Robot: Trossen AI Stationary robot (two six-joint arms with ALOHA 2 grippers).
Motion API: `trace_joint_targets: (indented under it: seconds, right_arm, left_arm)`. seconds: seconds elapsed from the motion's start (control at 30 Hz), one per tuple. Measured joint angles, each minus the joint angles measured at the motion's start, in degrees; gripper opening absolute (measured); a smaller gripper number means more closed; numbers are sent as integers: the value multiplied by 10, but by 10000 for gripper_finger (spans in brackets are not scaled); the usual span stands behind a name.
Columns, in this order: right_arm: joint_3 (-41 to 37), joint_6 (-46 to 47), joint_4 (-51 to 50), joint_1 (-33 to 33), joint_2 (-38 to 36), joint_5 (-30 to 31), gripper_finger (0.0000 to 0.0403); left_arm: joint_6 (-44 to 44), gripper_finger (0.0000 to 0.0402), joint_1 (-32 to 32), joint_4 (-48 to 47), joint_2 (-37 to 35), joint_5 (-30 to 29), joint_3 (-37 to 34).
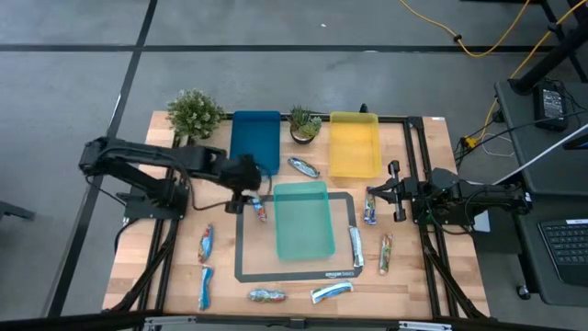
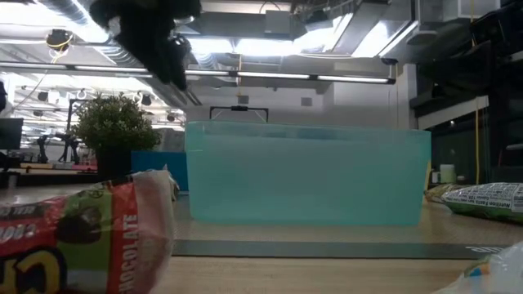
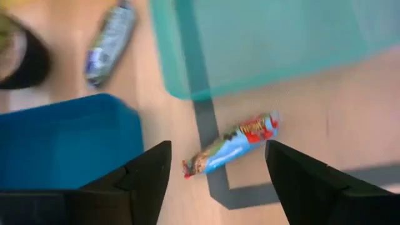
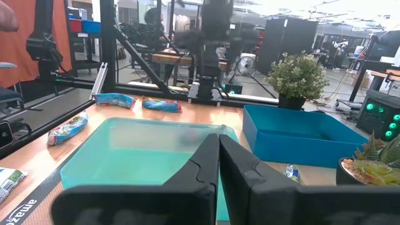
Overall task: Pick and place Granola Bars by type
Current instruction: Put the red granola bar into the dark blue bin
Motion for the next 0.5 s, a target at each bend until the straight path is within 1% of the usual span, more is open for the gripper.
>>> trace_joint_targets:
  seconds: [0.13, 0.33, 0.5]
  right_arm:
    - [0, 0, 0, 0, 0, 0, 17]
    - [0, 0, 0, 0, 0, 0, 16]
    - [0, 0, 0, 0, 0, 0, 17]
  left_arm:
    - [73, 257, -13, 0, 56, 0, 0]
    - [154, 257, -30, 1, 136, 1, 0]
    - [174, 257, -38, -2, 198, 3, 0]
